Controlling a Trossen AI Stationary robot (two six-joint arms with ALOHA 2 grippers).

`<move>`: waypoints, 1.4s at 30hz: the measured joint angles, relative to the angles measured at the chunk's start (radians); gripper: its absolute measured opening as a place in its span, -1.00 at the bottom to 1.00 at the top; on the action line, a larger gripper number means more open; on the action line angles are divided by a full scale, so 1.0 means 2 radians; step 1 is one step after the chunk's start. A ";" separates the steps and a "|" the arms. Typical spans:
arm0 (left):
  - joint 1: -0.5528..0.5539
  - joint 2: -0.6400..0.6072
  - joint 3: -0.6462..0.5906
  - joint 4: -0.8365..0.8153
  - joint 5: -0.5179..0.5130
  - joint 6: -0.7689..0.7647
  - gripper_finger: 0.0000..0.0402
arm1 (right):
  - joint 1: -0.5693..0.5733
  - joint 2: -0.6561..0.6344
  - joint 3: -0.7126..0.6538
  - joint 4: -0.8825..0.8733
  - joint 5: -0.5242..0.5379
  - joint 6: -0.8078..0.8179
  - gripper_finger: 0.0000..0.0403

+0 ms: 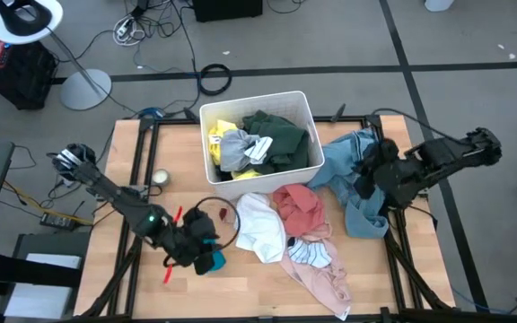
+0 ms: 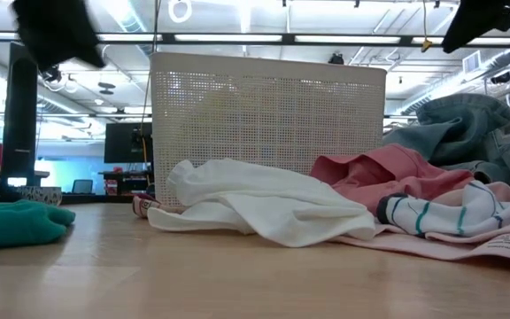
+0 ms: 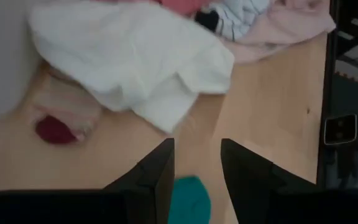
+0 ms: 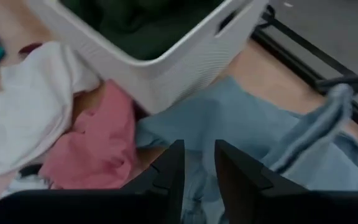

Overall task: Sort clothes
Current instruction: Put the light blue pants into the white bin

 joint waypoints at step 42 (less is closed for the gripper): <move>0.088 -0.032 -0.120 0.139 -0.017 0.194 -0.32 | -0.173 0.048 0.006 0.009 -0.051 -0.022 0.39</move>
